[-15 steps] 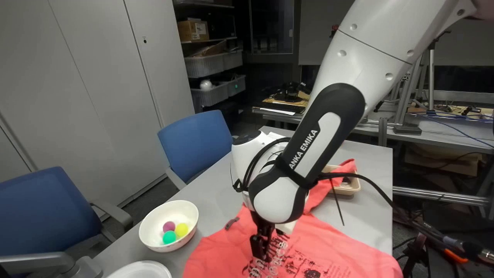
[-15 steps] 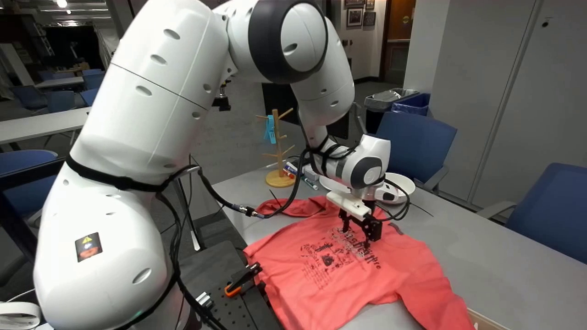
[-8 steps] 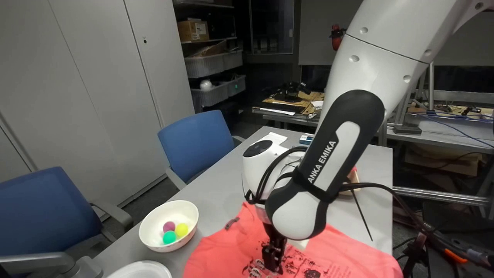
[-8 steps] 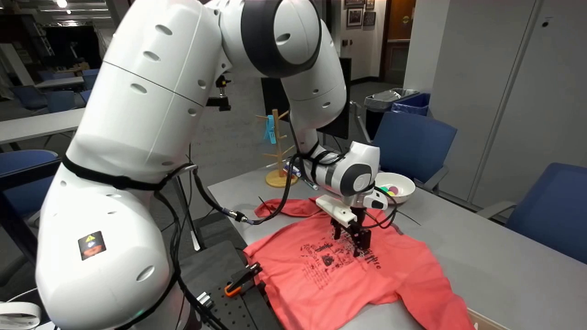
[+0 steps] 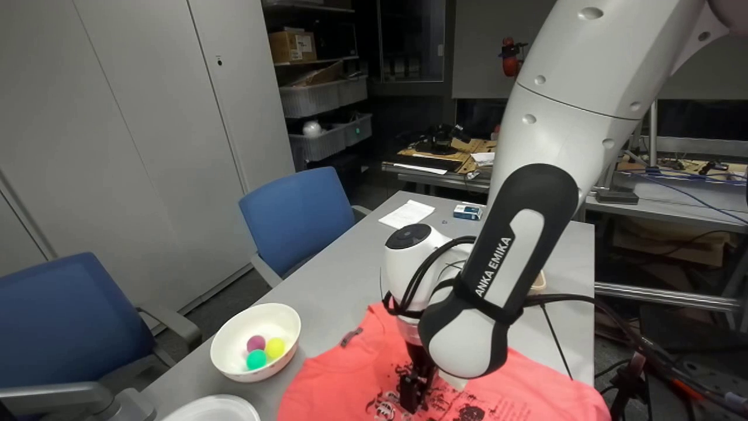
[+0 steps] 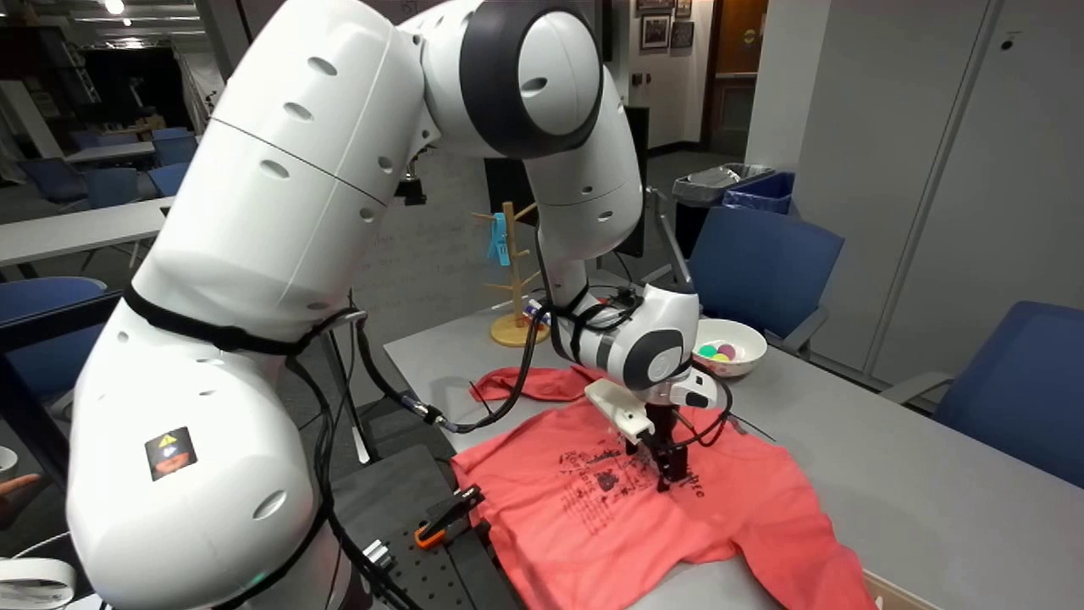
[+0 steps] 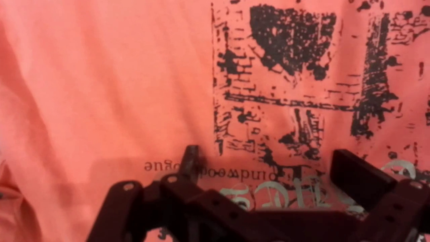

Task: Fold up the peach sweat shirt on the table.

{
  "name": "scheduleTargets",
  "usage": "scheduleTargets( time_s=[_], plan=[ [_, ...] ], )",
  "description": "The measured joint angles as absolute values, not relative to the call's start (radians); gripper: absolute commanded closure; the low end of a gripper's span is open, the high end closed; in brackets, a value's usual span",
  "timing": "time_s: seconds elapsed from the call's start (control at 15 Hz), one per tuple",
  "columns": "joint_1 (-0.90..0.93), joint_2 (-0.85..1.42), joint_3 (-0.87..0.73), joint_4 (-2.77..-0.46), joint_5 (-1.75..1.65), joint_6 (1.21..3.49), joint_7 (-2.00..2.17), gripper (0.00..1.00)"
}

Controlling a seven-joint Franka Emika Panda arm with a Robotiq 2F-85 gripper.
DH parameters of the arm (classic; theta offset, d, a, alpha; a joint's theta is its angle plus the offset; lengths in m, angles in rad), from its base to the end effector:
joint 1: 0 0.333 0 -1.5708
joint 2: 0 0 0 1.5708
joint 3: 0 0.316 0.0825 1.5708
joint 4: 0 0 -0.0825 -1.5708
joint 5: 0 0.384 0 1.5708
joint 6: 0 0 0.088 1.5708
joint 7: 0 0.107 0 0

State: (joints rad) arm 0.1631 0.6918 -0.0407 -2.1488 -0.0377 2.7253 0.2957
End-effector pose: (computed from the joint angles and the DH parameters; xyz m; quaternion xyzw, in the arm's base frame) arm 0.5291 0.0645 0.0653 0.9960 -0.0649 -0.0522 0.0313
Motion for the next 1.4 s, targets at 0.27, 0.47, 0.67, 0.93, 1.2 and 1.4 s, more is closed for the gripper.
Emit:
scheduleTargets(
  time_s=[0.27,0.47,0.67,0.93,1.2,1.4],
  plan=[
    [0.164,0.703,-0.044,-2.136,-0.03,2.733,0.306,0.0],
    [0.164,0.728,-0.044,-2.091,-0.029,2.733,0.306,0.0],
    [0.163,0.764,-0.045,-2.019,-0.028,2.733,0.306,0.0],
    [0.161,0.813,-0.054,-1.927,-0.028,2.732,0.306,0.0],
    [0.156,0.849,-0.063,-1.87,-0.028,2.731,0.306,0.0],
    [0.149,0.864,-0.063,-1.865,-0.021,2.731,0.306,0.0]
  ],
)
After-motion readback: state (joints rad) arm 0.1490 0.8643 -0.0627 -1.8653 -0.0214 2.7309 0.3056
